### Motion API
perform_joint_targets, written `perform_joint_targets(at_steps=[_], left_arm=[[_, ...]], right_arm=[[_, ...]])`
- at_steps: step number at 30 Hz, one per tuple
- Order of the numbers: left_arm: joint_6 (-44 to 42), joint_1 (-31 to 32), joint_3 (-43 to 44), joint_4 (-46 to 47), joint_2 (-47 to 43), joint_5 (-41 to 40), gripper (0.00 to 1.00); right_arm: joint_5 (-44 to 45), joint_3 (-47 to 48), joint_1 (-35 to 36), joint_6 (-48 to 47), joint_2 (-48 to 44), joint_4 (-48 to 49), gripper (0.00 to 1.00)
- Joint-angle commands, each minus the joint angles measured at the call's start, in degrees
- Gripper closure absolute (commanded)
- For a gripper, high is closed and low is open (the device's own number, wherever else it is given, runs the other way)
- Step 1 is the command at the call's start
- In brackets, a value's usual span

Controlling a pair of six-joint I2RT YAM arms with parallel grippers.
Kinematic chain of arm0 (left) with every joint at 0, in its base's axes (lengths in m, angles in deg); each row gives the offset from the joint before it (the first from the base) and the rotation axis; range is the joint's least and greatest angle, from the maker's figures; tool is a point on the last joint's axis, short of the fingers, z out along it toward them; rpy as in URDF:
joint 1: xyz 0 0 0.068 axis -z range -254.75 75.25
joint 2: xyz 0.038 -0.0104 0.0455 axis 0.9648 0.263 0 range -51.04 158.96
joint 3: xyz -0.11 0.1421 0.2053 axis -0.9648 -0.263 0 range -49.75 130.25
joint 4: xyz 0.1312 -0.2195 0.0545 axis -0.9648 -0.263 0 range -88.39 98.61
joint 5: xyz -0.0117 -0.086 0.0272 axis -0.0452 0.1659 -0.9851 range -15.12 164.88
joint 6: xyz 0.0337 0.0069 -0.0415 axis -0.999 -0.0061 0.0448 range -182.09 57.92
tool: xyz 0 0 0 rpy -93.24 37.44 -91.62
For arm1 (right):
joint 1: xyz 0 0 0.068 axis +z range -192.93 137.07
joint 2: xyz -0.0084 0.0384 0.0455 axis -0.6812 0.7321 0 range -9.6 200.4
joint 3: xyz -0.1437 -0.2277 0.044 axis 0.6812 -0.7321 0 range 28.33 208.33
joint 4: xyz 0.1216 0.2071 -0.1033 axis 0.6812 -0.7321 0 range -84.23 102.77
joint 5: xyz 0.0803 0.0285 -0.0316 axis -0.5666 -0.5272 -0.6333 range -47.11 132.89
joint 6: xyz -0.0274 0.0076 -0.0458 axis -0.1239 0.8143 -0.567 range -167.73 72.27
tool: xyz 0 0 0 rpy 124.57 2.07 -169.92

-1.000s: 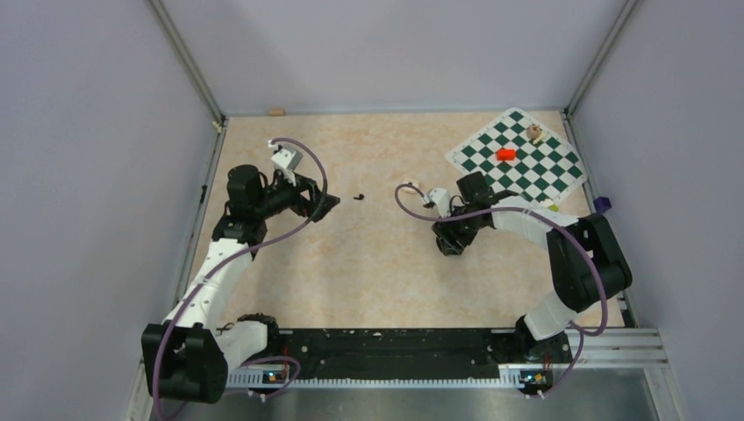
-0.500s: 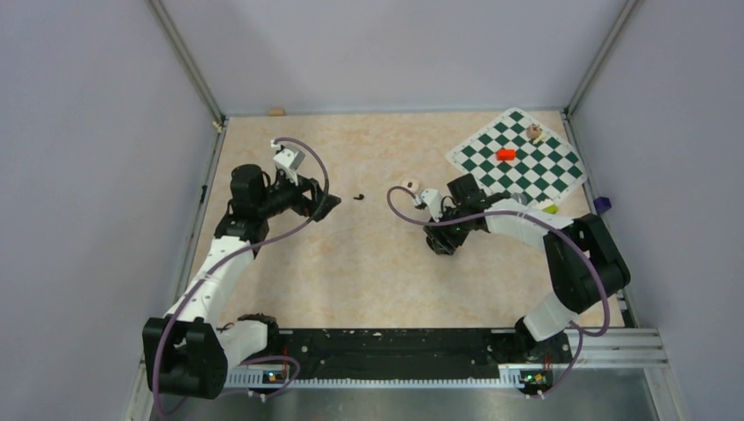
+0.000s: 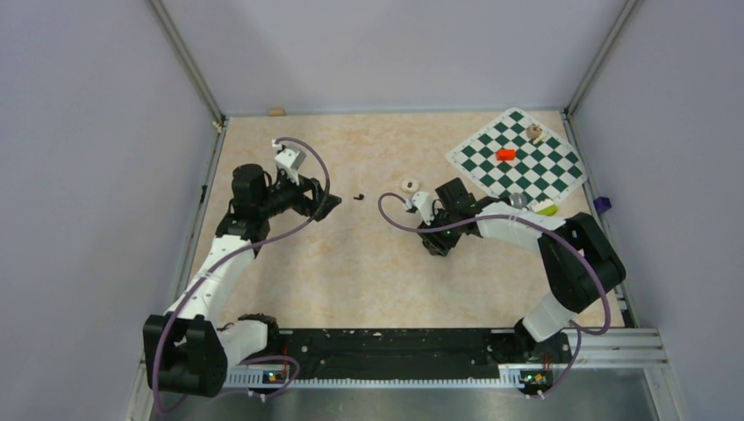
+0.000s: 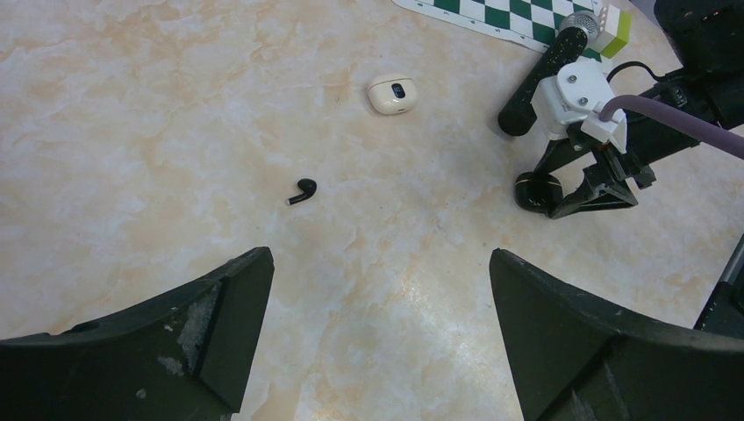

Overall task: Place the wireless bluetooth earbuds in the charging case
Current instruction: Pick up the charging case at the center of the board.

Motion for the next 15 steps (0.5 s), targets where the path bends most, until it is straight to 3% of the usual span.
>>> perform_joint_targets(at_steps=[1,7,11,15], left_arm=[[-0.31,0.29,-0.25,3.05,0.22,-0.08,0.01],[-2.83,1.94,2.08,1.31,1.84,0.01,0.01],[-14.47,6.94,10.64,-7.98,2.96,-2.01,0.01],[-16.35,10.75,19.97,-12.37,6.09,1.63,0.01]], right_arm=[[5.0,0.24,0.63,-1.04,-1.33,2.76,0.71],[3.47,1.65,0.59,-5.26,-12.26,6.72,0.74],[1.37,4.8,0.62,-8.64,-19.99,11.72,0.76],[-1.86,6.5,0.71,-10.09,-24.9,19.55,0.74]])
